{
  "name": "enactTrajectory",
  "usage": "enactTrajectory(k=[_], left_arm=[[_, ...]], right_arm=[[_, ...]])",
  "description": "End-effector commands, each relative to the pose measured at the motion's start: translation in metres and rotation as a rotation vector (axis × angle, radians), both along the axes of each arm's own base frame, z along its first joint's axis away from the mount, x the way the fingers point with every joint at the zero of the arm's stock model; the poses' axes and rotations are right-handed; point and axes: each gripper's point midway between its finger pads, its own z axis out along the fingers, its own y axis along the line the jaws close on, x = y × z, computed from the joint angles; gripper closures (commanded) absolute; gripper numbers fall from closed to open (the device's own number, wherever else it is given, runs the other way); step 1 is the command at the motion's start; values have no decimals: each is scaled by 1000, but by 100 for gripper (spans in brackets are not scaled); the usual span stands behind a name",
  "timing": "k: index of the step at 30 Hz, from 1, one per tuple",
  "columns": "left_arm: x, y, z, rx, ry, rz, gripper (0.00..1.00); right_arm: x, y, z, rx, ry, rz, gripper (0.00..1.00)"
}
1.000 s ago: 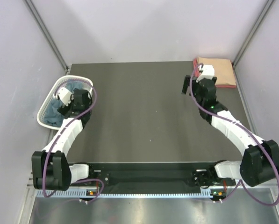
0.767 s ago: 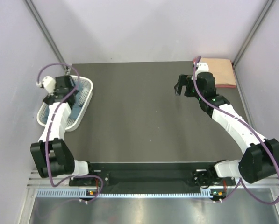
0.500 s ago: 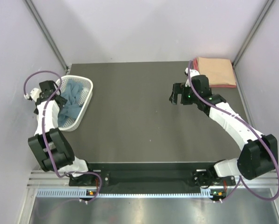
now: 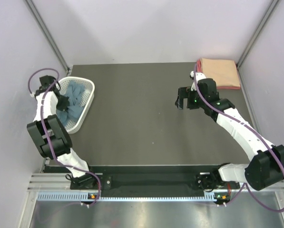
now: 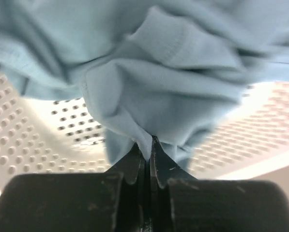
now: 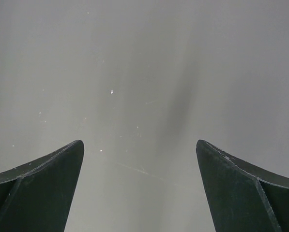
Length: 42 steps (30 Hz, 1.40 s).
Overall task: Fold and stack the t-shirts
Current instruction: Grab the tshirt from the pile, then move the tshirt to the center of the board
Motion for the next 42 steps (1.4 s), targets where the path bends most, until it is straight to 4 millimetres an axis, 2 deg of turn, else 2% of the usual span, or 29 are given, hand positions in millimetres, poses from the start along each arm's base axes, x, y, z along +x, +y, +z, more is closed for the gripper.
enactTrajectory(k=[1, 3, 4, 5, 7, 9, 10, 11, 12, 13, 14, 15, 17, 18, 20, 21, 22, 23, 24, 25, 27, 28, 30, 31, 32, 34, 37, 41, 42], left_arm=[[35, 4, 106, 48, -298, -1, 100], [52, 0, 146, 62, -428, -28, 100], [62, -16, 180, 39, -521, -87, 100], [66, -24, 199, 40, -569, -115, 100], [71, -61, 252, 52, -692, -228, 100], [69, -96, 296, 79, -812, -350, 100], [59, -136, 331, 84, -896, -458, 100], [51, -159, 349, 109, -937, -540, 100], [39, -201, 362, 75, -974, -652, 100], [19, -217, 387, 81, -1038, -699, 100], [5, -241, 396, 49, -1065, -765, 100], [-22, -266, 412, 13, -1116, -827, 100], [-47, -285, 422, -41, -1158, -870, 100], [-71, -295, 432, -68, -1195, -912, 100], [-81, -302, 419, -120, -1170, -930, 100], [-95, -305, 416, -146, -1175, -955, 100], [-90, -310, 385, -186, -1100, -959, 100], [-91, -312, 369, -209, -1065, -964, 100], [-100, -316, 355, -238, -1041, -983, 100], [-95, -323, 315, -279, -957, -989, 97], [-106, -330, 281, -317, -890, -1012, 87], [-107, -332, 244, -332, -809, -1014, 81], [-119, -330, 203, -344, -709, -1006, 63], [-123, -329, 193, -340, -692, -1014, 56], [-129, -325, 178, -336, -638, -1006, 34], [-136, -317, 159, -306, -584, -995, 31], [-146, -304, 131, -276, -486, -950, 28], [-150, -295, 89, -277, -330, -876, 31], [-151, -297, 73, -299, -269, -877, 33]], right_arm=[[4, 3, 16, -1, -48, 10, 0], [4, 9, 17, 26, -33, 21, 0], [5, 12, 14, 34, -21, 27, 0], [5, 16, 13, 57, -5, 24, 0], [5, 20, 8, 71, 33, 27, 0], [3, 29, 12, 103, 51, 60, 0], [2, 31, 9, 101, 74, 64, 0], [3, 32, 15, 110, 72, 53, 0], [4, 32, 17, 114, 74, 51, 0], [3, 32, 19, 114, 72, 49, 0], [5, 31, 22, 111, 65, 36, 0], [5, 30, 24, 110, 59, 30, 0], [4, 25, 26, 90, 66, 17, 0], [3, 24, 26, 80, 68, 13, 0], [1, 17, 28, 56, 64, -4, 0], [0, 15, 29, 48, 59, -11, 0], [-2, 11, 31, 38, 52, -18, 0], [-4, 5, 29, 15, 57, -39, 0], [-5, 2, 30, 6, 54, -45, 0], [-8, 0, 31, -6, 50, -44, 0], [-11, -5, 29, -27, 61, -50, 0], [-12, -6, 29, -34, 65, -48, 0], [-15, -8, 25, -53, 84, -40, 0], [-15, -8, 25, -64, 86, -32, 0], [-17, -8, 24, -71, 93, -23, 0], [-21, -9, 20, -88, 105, 0, 0], [-23, 4, 15, -76, 115, 64, 0], [-24, 44, -5, -63, 170, 157, 0], [-20, 54, -21, -80, 215, 168, 0]])
